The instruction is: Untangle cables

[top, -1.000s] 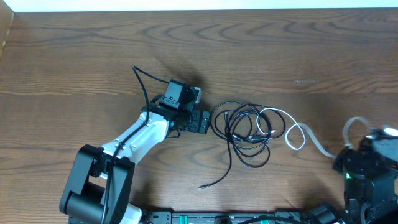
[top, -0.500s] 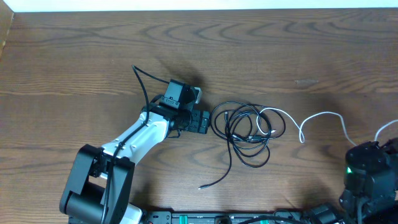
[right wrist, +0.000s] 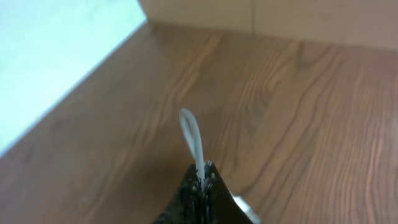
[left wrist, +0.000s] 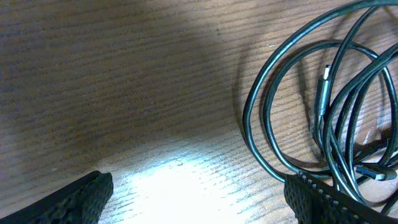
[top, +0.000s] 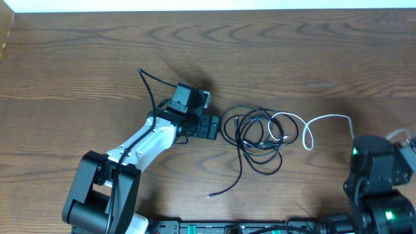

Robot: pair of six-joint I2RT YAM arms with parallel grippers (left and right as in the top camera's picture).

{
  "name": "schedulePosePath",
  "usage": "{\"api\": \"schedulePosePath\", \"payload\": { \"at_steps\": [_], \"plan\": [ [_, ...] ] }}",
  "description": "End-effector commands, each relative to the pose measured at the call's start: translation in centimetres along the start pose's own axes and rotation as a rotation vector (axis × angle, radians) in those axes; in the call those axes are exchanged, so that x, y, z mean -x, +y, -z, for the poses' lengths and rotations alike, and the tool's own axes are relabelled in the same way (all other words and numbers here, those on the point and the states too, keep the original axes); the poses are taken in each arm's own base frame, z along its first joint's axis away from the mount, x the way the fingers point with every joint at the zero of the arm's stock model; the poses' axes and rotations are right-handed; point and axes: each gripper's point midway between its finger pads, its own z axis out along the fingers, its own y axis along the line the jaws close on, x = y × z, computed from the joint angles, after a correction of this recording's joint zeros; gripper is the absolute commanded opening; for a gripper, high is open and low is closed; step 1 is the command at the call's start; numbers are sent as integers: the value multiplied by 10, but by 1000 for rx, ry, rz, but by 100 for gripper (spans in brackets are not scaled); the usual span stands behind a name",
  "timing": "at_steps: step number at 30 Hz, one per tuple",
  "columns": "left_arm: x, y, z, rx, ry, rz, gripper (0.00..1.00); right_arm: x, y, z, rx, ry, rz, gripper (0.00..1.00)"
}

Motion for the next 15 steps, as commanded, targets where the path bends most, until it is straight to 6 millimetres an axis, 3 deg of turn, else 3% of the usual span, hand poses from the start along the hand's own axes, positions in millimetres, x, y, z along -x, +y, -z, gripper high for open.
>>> {"api": "schedulePosePath", "payload": {
  "at_steps": [1,4,9,15],
  "plan": [
    [-6,3,-4,13,17,1,93,-23,13,-18,35,126,169,1],
    [-6,3,-4,13,17,1,93,-40,25,-40,77,237,250,1],
    [-6,3,-4,13,17,1,93,-62,24,-82,106,412,181,1],
    [-5,3,-4,13,16,1,93,-89,-12,-124,57,614,-11,1]
  ]
}}
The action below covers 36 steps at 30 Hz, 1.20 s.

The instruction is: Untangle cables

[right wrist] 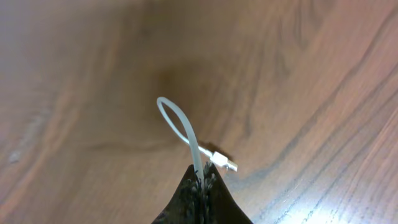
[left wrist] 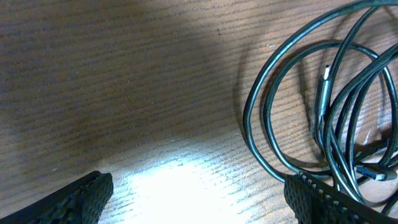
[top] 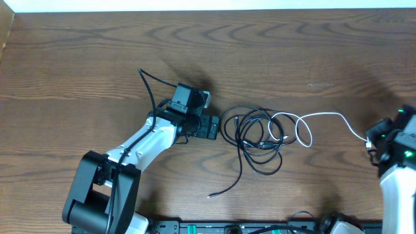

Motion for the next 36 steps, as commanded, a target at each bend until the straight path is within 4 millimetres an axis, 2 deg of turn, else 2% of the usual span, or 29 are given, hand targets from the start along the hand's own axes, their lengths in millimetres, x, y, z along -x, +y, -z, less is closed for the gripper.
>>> {"api": "schedulePosePath", "payload": {
  "at_steps": [1,4,5,6,8,9,10,15,23,26,29,31,34,36],
  "plan": [
    [-5,3,-4,13,16,1,93,-15,-4,-17,93,142,-63,1],
    [-5,3,-4,13,16,1,93,-19,-18,-28,97,207,-172,1],
    [-5,3,-4,13,16,1,93,-20,-20,-30,108,222,-194,8],
    [-5,3,-4,13,15,0,93,-20,-20,-31,126,234,-210,25],
    [-4,3,-4,13,13,0,93,-20,-19,-31,154,247,-225,73],
    [-4,3,-4,12,12,0,93,-20,-18,-31,166,250,-220,93],
    [-4,3,-4,12,12,0,93,-19,-17,-30,170,247,-209,99],
    [-4,3,-4,13,13,0,93,-17,-8,-24,196,246,-160,99],
    [-4,3,-4,13,12,0,93,6,23,26,201,219,-2,99],
    [-4,3,-4,12,12,-1,93,4,46,46,243,233,97,98],
    [-3,3,-4,12,9,-1,93,-9,75,57,304,248,204,87],
    [-3,3,-4,11,6,-2,93,-21,97,63,366,261,263,83],
    [-3,3,-4,11,5,-2,93,-40,138,74,509,284,345,60],
    [-3,3,-4,11,5,-2,93,-52,163,82,606,308,371,57]
  ]
}}
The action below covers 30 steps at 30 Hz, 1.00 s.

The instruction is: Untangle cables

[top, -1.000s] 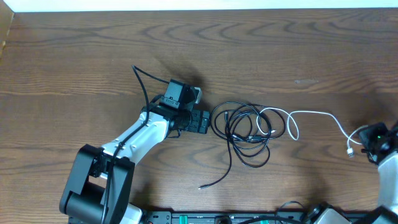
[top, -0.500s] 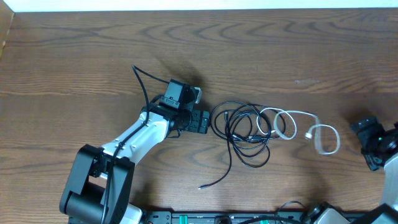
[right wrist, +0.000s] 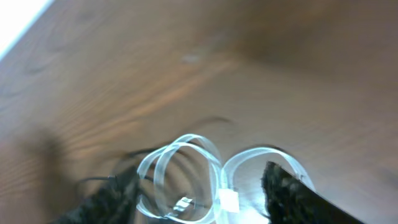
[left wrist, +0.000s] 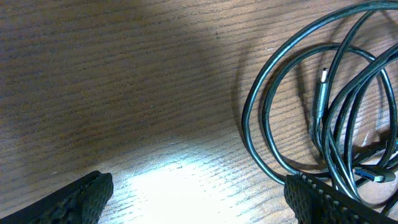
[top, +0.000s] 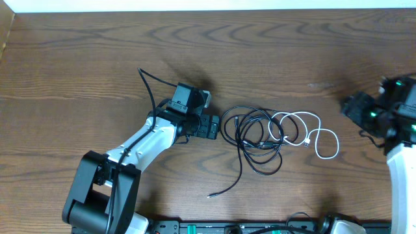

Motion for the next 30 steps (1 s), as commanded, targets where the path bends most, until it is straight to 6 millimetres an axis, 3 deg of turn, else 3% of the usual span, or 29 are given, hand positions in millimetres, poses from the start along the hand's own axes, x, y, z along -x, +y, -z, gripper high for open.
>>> {"api": "schedulePosePath", "payload": {
  "at_steps": [1,3,4,10,18,30],
  "plan": [
    [-4,3,-4,12,13,0,93,-11,45,-11,159,57,45,49],
    [-5,3,-4,12,13,0,93,-16,60,-20,192,83,10,17],
    [-5,3,-4,12,13,0,93,-19,64,-25,195,100,-22,15],
    [-5,3,-4,12,14,0,93,-46,87,-64,235,241,-84,38],
    [-5,3,-4,12,14,0,93,-75,90,-124,215,375,-193,35],
    [-5,3,-4,12,16,1,93,-117,65,-165,93,545,-419,35]
  ]
}}
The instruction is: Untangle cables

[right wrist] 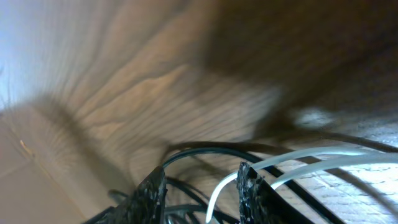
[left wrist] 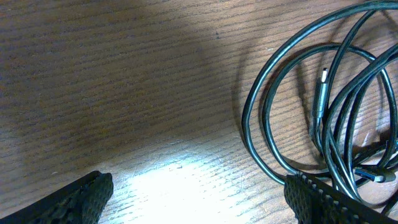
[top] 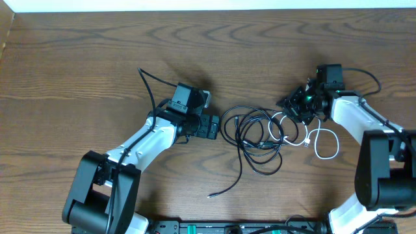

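A black cable (top: 250, 144) lies in a tangled coil mid-table, its tail trailing toward the front. A white cable (top: 338, 144) is looped through the coil's right side and lies partly free beside it. My left gripper (top: 208, 127) stands open just left of the coil. In the left wrist view it (left wrist: 199, 199) has bare wood between its fingers, and the black cable (left wrist: 245, 115) curves past the right one. My right gripper (top: 294, 105) is open, low over the tangle's upper right. In its wrist view it (right wrist: 199, 186) has a strand of white cable (right wrist: 214, 198) between the fingers and black cable (right wrist: 205, 149) just beyond.
The wooden table (top: 78, 58) ends at a pale wall along its far edge. The left arm's own black lead (top: 148, 88) curls up behind its wrist. Both arm bases stand at the near edge.
My right gripper was open at the table's far right, away from the cables. Now it is left of there, low over the tangle's upper right, straddling a white strand. The left arm has not moved.
My right gripper was shut on the white cable's end at the near right. Then it held that end out at the right edge, the cable drawn out straighter. Later it was open and the white cable lay looped beside the coil. Now it is at the tangle.
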Robot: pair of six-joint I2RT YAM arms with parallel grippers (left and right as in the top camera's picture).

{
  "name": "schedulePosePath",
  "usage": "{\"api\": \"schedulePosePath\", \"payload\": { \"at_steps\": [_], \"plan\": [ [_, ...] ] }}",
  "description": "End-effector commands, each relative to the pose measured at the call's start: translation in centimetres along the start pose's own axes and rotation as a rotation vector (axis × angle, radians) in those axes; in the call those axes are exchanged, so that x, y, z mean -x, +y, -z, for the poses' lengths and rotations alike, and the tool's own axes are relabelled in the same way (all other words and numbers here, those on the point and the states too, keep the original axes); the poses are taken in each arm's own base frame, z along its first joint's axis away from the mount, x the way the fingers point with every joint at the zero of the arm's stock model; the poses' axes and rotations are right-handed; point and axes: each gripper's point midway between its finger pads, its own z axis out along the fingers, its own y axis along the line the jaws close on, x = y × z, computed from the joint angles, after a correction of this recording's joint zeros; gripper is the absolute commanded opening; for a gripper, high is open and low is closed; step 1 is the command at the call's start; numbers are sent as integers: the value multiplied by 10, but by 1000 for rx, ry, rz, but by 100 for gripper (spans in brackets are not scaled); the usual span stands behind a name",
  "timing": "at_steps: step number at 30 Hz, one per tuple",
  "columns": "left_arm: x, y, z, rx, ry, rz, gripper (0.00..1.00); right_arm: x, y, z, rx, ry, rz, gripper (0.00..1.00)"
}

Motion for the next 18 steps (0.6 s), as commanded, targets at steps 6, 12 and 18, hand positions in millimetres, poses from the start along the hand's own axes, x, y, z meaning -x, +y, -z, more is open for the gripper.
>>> {"api": "schedulePosePath", "payload": {
  "at_steps": [6,12,18],
  "plan": [
    [-5,3,-4,12,16,1,93,-7,-3,-12,-18,32,-88,35],
    [-5,3,-4,12,16,1,93,-14,0,-16,-26,42,-123,31],
    [-5,3,-4,12,16,1,93,-18,-3,-23,-85,-3,-136,24]
  ]
}}
